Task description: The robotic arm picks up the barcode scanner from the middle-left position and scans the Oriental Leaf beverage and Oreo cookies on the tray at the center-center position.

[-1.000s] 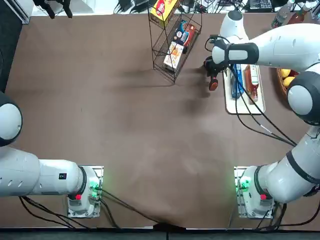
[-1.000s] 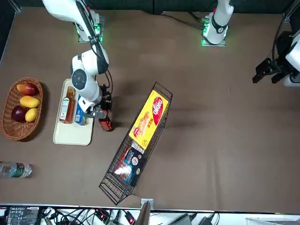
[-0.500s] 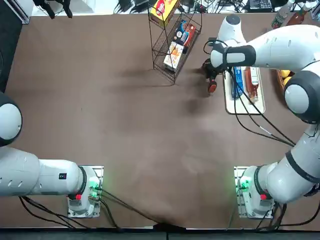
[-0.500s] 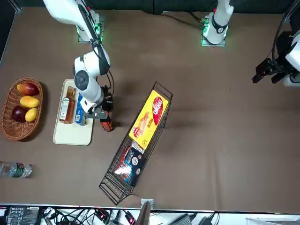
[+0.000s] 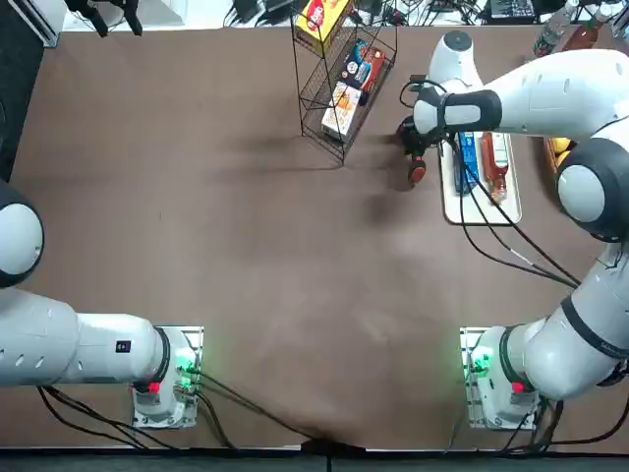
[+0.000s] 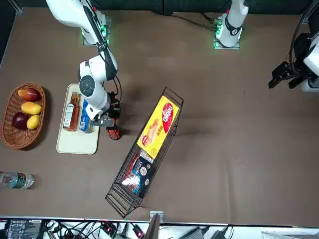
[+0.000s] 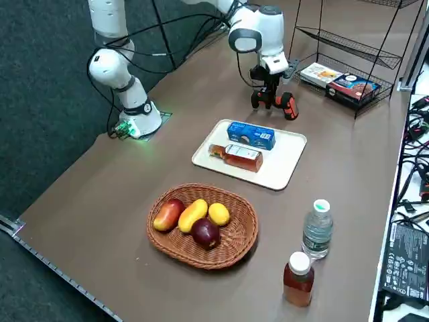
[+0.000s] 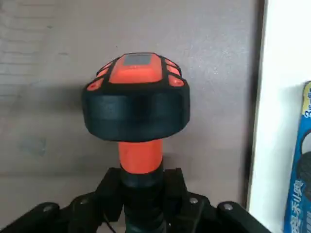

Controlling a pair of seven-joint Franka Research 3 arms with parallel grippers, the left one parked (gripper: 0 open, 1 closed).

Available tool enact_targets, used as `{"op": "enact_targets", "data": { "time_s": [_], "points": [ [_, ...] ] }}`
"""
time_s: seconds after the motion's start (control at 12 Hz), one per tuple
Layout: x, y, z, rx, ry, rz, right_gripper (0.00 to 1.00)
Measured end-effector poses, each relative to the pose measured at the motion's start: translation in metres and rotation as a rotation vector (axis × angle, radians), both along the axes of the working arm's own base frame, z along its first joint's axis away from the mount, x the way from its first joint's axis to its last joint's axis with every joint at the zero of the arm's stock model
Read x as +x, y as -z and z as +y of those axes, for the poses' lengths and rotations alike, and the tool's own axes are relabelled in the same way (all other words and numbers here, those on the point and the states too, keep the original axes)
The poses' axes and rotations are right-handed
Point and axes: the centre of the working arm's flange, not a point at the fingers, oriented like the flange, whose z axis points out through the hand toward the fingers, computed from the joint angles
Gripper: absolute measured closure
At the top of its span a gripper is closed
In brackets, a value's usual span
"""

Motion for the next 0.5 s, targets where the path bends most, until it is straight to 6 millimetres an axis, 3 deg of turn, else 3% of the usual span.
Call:
{"op": "enact_targets", "data": {
  "time_s": [0.5],
  "points": [
    [0.0, 0.0018, 0.0049, 0.004, 0.024, -0.015, 0.57]
  ]
}}
